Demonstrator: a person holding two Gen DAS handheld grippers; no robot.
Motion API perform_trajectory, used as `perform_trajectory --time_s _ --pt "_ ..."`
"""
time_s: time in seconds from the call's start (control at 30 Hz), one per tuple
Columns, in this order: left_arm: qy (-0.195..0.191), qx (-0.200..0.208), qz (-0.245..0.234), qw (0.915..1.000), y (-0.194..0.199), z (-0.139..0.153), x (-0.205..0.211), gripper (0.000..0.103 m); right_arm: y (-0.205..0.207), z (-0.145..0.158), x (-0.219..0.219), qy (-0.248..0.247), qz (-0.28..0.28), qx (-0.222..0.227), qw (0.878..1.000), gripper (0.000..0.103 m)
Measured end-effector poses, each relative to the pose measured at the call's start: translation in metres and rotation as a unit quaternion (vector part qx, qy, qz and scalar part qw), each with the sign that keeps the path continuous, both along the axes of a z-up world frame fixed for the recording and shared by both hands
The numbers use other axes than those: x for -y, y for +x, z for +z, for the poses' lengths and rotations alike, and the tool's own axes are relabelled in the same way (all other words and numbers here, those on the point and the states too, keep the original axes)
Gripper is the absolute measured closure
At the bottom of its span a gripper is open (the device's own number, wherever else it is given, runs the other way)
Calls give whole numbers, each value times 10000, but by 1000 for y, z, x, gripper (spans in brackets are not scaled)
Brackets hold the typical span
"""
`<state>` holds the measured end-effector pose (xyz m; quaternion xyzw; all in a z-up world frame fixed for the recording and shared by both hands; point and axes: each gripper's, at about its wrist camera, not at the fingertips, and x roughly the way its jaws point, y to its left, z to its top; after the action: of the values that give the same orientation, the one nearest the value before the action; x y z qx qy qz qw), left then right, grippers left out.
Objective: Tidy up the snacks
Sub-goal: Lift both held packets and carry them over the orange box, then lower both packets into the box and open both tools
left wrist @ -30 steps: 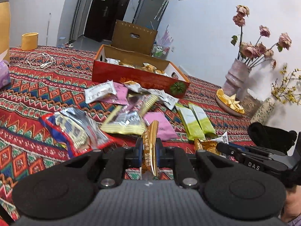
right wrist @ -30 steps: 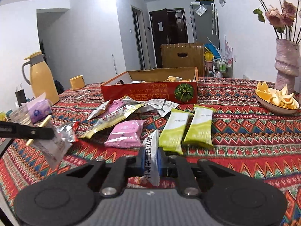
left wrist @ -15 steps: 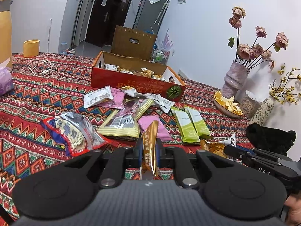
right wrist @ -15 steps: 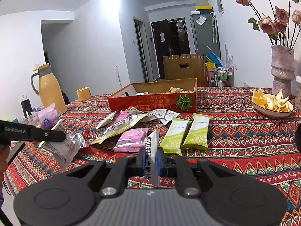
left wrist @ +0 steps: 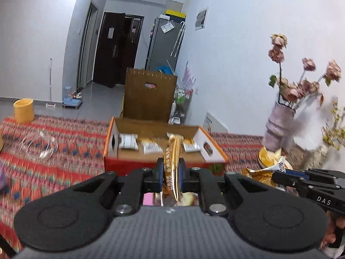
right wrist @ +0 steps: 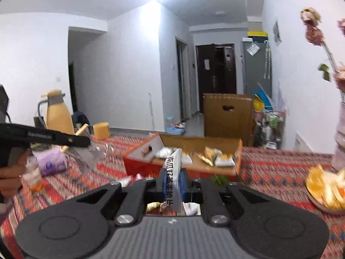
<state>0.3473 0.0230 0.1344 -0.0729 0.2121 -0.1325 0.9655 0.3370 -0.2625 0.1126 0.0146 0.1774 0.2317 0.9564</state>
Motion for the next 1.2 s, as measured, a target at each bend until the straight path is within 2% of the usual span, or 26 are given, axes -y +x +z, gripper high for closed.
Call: perform_trajectory --time_s 0.1,0.23,0.37,0.5,0.57,0.7,0.77,0.83,0.9,0.97,1.03,1.13,1.2 --pt "-65 44 -8 10000 49 14 -3 90 46 15 -6 156 261 -25 9995 91" --pt "-107 -24 59 9999 118 26 -4 90 111 33 -22 34 352 91 9993 91" --pt "-117 -266 60 9996 189 24 -3 90 190 35 -38 144 452 -212 9986 91" --pt "43 -595 182 9981 257 5 3 90 271 13 -59 79 405 -731 9965 91" --pt "145 -847 260 9960 290 -14 6 90 307 -4 -64 195 400 -1136 9925 91" --pt "140 -1214 235 9922 333 -48 11 90 366 -39 -76 201 231 -1733 9844 91" --pt "247 -1331 201 9906 350 -61 18 90 384 -56 -80 39 42 -1871 9823 91" --pt "255 -1419 154 9894 361 -74 24 85 401 -74 -84 11 -38 -2091 9779 91" --pt "260 -1531 116 9878 366 -85 28 62 408 -89 -87 -185 -231 -2191 9752 78" --pt "222 -1608 42 9867 365 -90 28 56 412 -97 -90 -490 -332 -2210 9735 73" --pt "186 -1545 -20 9878 360 -89 25 53 410 -97 -88 -480 -383 -2223 9731 70" --pt "138 -1464 97 9891 357 -78 18 51 404 -86 -89 -699 -466 -1973 9767 60" --pt "53 -1396 113 9901 350 -63 14 48 395 -73 -87 -738 -491 -1821 9793 60"
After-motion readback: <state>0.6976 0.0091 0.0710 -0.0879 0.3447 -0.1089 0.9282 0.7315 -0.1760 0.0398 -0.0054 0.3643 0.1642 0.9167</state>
